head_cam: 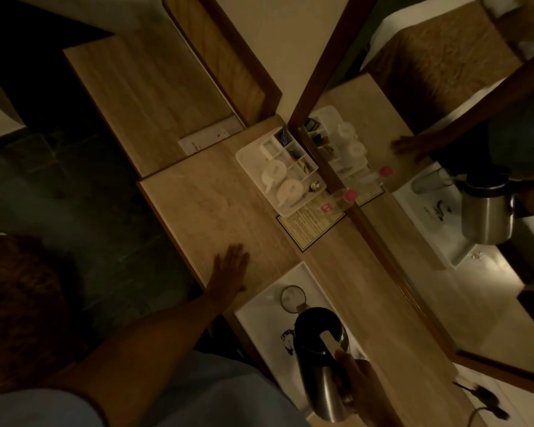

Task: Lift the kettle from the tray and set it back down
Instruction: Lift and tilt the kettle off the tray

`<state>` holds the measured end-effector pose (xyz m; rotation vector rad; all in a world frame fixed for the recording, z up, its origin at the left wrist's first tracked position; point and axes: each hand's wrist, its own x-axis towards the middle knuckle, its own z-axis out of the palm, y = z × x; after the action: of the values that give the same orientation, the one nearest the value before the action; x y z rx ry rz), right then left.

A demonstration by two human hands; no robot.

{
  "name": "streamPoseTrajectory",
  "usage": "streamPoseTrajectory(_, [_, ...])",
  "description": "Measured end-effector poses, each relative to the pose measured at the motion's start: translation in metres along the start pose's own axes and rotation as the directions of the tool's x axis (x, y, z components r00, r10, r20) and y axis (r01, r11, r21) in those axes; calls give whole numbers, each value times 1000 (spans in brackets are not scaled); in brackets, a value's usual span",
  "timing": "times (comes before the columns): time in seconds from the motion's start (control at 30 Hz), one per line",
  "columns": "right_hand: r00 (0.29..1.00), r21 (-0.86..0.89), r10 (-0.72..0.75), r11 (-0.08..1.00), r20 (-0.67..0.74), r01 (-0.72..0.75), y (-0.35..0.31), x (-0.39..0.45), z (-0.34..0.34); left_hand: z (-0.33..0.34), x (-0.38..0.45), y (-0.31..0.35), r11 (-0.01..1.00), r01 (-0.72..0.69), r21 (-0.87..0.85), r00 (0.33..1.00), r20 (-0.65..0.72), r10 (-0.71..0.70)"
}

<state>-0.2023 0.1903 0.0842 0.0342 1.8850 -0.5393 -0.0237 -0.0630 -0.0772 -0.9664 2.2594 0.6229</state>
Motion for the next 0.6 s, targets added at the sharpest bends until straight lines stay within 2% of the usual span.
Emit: streamPoseTrajectory(0.6, [998,-16,55,998,-9,-55,-14,-8,1,1,0,-3,1000,-13,-26,1000,3,13])
